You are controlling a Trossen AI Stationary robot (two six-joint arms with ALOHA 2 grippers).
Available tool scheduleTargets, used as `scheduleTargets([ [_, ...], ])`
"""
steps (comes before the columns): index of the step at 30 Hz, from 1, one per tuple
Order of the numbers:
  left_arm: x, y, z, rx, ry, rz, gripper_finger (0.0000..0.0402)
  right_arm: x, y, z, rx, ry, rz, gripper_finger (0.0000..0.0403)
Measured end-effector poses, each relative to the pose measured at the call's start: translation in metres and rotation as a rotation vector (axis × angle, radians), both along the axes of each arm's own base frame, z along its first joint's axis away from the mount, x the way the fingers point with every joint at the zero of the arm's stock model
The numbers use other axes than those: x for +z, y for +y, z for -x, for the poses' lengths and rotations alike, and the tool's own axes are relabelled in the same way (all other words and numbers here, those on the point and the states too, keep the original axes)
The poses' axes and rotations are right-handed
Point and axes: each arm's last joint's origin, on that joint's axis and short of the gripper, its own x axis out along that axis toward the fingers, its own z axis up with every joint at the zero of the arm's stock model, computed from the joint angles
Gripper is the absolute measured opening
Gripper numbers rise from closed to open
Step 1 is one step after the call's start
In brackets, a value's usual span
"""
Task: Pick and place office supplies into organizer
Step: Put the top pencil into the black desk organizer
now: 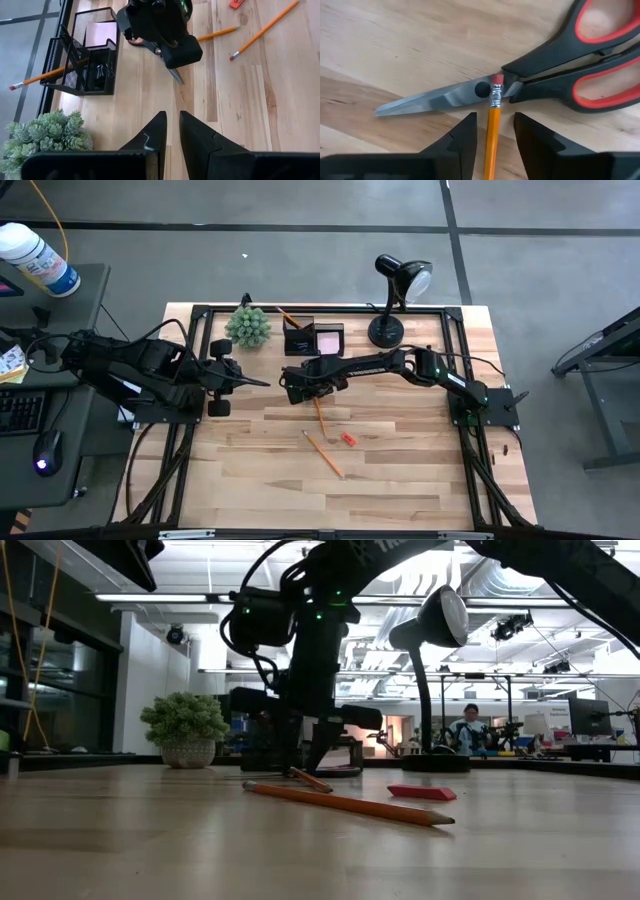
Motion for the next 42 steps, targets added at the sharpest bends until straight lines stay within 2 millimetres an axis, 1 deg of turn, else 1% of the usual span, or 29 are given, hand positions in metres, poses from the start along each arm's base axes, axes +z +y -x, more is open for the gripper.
scheduleTargets([
  [7, 0.0, 0.0, 0.0, 0.002, 0.0, -0.002, 0.0042, 0.0, 0.0, 0.001, -0.002, 0.007, 0.014, 0.0091],
  [16, 0.0, 0.0, 0.0, 0.009, -0.002, -0.013, 0.0042, -0.001, -0.001, 0.0, 0.007, 0.01, 0.045, 0.0016],
  [19, 0.0, 0.0, 0.0, 0.01, -0.002, -0.015, 0.0042, -0.001, -0.001, 0.0, 0.011, 0.009, 0.05, 0.0013],
  [24, 0.0, 0.001, 0.0, 0.01, -0.002, -0.015, 0.0042, -0.001, -0.001, 0.0, 0.018, 0.01, 0.046, 0.0026],
  [29, 0.0, 0.001, 0.0, 0.01, -0.002, -0.015, 0.0042, 0.0, 0.002, 0.0, 0.027, 0.012, 0.023, 0.0012],
  [33, 0.0, 0.0, 0.0, 0.006, -0.002, -0.007, 0.0042, 0.01, 0.007, -0.001, 0.061, 0.027, 0.012, 0.0012],
  [42, 0.003, 0.001, 0.004, -0.006, -0.021, -0.001, 0.0042, 0.052, 0.004, -0.006, 0.088, 0.009, 0.074, 0.0012],
])
